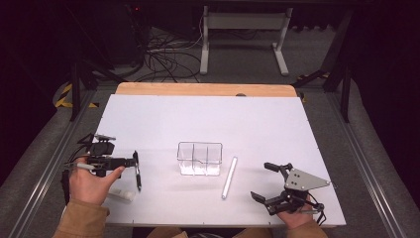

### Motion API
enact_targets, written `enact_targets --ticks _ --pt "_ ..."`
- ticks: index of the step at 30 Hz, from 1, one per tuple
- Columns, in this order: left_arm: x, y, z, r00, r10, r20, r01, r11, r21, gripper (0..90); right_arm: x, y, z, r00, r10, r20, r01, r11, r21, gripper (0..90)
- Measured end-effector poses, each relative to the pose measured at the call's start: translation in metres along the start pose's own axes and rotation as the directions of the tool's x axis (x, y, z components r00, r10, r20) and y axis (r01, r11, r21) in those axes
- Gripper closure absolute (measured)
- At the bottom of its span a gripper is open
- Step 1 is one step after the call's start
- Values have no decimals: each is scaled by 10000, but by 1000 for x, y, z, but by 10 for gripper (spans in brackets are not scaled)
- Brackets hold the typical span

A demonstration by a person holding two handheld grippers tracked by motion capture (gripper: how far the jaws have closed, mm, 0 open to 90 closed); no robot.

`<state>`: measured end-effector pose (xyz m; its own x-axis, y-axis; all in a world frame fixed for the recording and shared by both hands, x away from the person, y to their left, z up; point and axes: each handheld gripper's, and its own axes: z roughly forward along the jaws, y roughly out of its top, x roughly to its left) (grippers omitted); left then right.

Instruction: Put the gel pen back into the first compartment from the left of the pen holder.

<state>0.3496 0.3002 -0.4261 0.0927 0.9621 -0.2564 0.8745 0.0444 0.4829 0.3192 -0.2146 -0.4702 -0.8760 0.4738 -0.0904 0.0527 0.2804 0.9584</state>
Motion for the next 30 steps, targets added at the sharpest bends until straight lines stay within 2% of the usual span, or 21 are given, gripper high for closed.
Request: enact_targets --ticks 5,9,13,19,26,30 --pt "0 -2 7 9985 -512 169 508 9984 254 510 0 0 0 10000 -2 -12 2 10000 -25 21" --pt "-1 -4 12 9951 -946 305 934 9950 365 531 0 0 0 10000 -10 -12 10 10000 -6 21" --pt "-1 -4 18 9936 -1124 116 1112 9909 754 546 0 0 0 10000 0 -17 0 10000 -24 21" --pt "-1 -5 24 9894 -1451 -28 1446 9836 1080 597 1 0 0 10000 -6 -26 6 10000 -18 21" --pt "-3 -5 33 9868 -1616 -62 1605 9734 1633 616 1 0 0 10000 -16 -27 16 10000 -14 21" --pt "-3 -5 37 9874 -1580 -94 1571 9709 1806 645 1 0 0 10000 -34 -22 34 10000 -7 21"
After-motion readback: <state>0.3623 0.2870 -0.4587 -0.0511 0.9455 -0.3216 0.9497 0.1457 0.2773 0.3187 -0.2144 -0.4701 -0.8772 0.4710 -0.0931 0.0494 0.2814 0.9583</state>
